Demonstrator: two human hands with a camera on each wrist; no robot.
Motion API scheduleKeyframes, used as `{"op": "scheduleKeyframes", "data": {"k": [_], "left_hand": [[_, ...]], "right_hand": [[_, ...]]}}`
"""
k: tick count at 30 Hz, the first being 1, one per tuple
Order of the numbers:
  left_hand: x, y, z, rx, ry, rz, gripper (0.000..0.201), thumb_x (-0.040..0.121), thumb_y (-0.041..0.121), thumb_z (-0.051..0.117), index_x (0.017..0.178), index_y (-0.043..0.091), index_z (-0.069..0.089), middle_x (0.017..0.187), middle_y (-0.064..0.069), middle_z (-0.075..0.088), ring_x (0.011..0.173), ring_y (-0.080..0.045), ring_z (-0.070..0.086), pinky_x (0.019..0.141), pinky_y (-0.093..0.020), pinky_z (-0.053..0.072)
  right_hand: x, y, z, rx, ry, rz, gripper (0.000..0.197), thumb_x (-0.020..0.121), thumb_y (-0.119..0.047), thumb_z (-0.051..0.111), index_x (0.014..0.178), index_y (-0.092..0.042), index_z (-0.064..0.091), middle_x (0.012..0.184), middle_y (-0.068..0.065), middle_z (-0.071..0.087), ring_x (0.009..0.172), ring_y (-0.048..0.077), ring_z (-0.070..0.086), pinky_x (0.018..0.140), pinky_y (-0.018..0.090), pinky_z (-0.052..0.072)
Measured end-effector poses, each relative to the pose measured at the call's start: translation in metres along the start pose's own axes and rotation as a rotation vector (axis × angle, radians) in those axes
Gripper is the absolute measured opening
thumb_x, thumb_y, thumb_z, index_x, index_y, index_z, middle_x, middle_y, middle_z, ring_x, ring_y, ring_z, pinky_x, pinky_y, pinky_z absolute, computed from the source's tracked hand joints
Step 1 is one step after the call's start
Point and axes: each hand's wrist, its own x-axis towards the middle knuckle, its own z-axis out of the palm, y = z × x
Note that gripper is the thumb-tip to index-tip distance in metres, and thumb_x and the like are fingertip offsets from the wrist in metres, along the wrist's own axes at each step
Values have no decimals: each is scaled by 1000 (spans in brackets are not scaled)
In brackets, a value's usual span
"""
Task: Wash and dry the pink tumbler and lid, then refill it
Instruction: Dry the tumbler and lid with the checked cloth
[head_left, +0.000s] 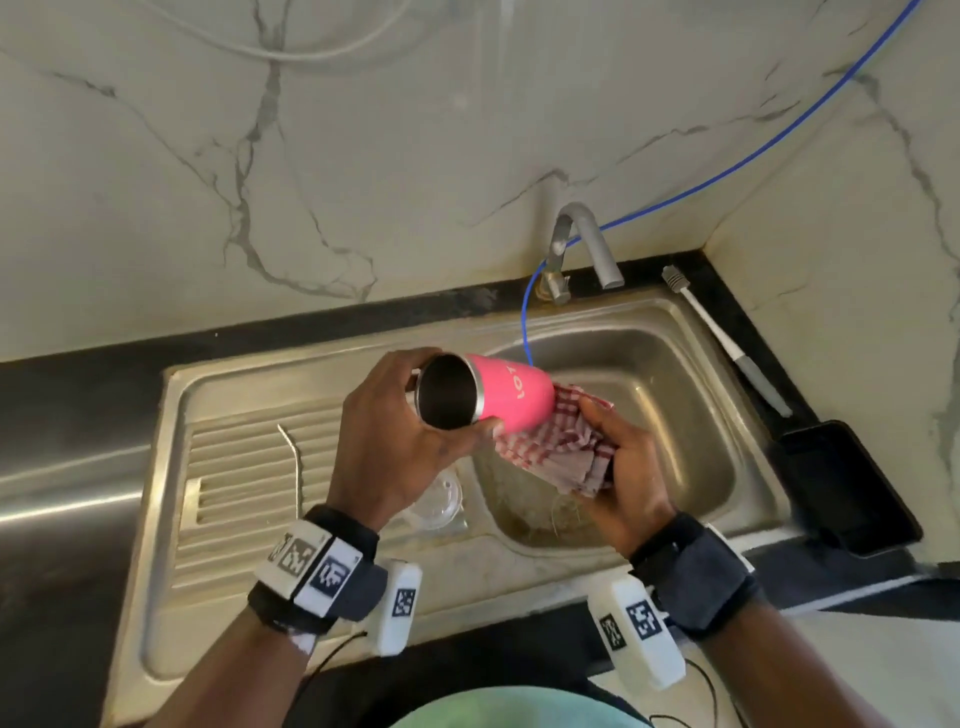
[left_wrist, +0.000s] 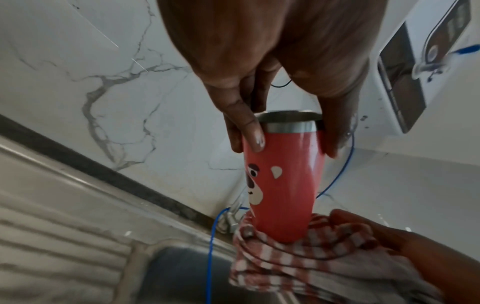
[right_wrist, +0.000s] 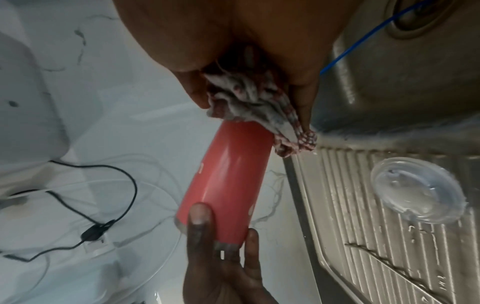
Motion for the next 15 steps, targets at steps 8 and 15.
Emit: {"op": "scheduleKeyframes", "data": {"k": [8,15], "left_hand": [[42,-63,14,267,-93,-188,88,66,40,99,142,17,60,133,-5,60,120,-27,59,96,-29,40],[52,-100,24,311,-181,-272,98,70,36,96,155,16,52,142,-11,54,133,-34,53,111,-42,45]], "right_hand": [[16,20,-21,-16,-4,55,36,103,-17,45,129,-3,67,126,21,70,114,36,69,100,48,55],[27,50,-62,-58,143,195,45,85,-8,71,127,-3,58,131,26,63,127,46,61,110,57,45]]}}
